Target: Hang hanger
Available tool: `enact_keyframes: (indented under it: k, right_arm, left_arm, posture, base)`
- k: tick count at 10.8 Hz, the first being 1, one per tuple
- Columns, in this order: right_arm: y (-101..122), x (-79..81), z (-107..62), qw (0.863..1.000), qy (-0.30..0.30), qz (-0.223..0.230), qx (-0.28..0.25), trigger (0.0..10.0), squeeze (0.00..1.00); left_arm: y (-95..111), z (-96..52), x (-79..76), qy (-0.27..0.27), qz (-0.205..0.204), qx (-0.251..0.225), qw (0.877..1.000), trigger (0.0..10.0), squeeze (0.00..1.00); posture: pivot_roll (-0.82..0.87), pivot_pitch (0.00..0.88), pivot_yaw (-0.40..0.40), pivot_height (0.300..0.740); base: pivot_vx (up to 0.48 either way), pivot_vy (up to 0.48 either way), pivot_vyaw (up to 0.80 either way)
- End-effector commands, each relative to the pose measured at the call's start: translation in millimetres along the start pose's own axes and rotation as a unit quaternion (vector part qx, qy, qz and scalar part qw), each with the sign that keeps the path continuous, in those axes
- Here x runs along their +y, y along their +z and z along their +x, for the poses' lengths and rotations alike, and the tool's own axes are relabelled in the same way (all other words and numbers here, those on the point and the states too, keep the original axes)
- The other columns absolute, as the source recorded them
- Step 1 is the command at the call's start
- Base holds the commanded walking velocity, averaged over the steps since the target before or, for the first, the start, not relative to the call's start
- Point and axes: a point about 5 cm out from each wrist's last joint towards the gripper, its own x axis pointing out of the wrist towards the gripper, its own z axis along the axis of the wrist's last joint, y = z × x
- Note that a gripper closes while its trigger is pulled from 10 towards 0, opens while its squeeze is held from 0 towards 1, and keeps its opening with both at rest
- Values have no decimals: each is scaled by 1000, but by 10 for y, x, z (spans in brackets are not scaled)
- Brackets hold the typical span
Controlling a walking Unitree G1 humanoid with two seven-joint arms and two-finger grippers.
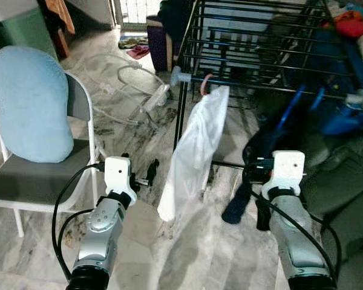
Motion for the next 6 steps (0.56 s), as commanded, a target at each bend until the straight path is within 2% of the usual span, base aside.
enact_keyframes:
  k: [1,5,6]
  right_arm:
    - [-4,-56,-8,1000,-18,-1,-1,10000,0]
    - [-4,-124,3,999,-40,-15,-3,10000,0]
    - [-41,-157,11,999,-47,-5,7,10000,0]
  left_arm:
    - [-34,-14,-9,-2,-1,8,1000,10000,0]
    - [-62,-35,-29,-8,-5,13,1000,10000,0]
    - [-66,-35,-27,-7,-4,14,1000,10000,0]
  posture:
    - [-128,23,-19,740]
    - [-125,26,-24,740]
    - [-123,23,-25,740]
  base:
    - [360,0,0]
    - [360,0,0]
    - [356,0,0]
